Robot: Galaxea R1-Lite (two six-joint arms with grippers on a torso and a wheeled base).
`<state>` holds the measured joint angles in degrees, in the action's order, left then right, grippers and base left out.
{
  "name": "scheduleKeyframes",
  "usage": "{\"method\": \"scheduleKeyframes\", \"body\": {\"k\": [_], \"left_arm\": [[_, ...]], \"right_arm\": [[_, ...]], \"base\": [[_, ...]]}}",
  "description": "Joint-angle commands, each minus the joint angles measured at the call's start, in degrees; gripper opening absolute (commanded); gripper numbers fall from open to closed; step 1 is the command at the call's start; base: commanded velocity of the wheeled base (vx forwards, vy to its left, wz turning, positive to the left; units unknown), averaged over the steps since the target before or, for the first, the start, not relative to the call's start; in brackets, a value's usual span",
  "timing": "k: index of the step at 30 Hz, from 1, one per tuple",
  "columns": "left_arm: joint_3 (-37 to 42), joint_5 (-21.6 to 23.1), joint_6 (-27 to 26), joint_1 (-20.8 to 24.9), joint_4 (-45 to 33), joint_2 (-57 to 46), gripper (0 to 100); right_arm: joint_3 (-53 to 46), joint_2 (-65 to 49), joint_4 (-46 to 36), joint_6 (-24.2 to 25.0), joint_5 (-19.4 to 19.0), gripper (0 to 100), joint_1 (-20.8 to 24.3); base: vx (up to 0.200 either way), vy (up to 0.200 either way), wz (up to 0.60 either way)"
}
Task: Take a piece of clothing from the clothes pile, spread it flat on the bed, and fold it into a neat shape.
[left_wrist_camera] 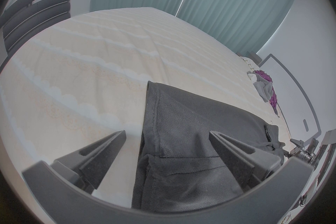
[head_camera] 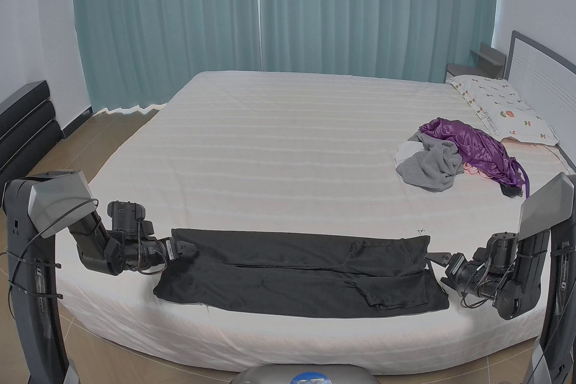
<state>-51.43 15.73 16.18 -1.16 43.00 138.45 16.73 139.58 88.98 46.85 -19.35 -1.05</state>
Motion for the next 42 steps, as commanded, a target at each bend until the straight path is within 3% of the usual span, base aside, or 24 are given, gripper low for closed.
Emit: {"method": "scheduleKeyframes", "body": {"k": [1, 28, 29, 42], "left_arm": [[0.0, 0.0, -0.5, 0.0, 0.0, 0.4, 100], [4.9, -0.8, -1.8, 4.0, 5.4, -0.2, 100], [4.9, -0.8, -1.6, 3.9, 5.2, -0.5, 0], [5.7, -0.8, -0.5, 4.0, 5.4, -2.2, 0]], "right_arm": [[0.0, 0.1, 0.9, 0.0, 0.1, 100, 0.3], [-0.7, 0.1, 0.9, 0.0, -0.2, 100, 0.3], [-0.7, 0.1, 0.9, 0.0, -0.2, 100, 0.3], [-0.7, 0.0, 0.9, 0.0, -0.4, 100, 0.2]], "base": [[0.000, 0.000, 0.00], [0.000, 0.000, 0.00], [0.000, 0.000, 0.00], [0.000, 0.000, 0.00]]}}
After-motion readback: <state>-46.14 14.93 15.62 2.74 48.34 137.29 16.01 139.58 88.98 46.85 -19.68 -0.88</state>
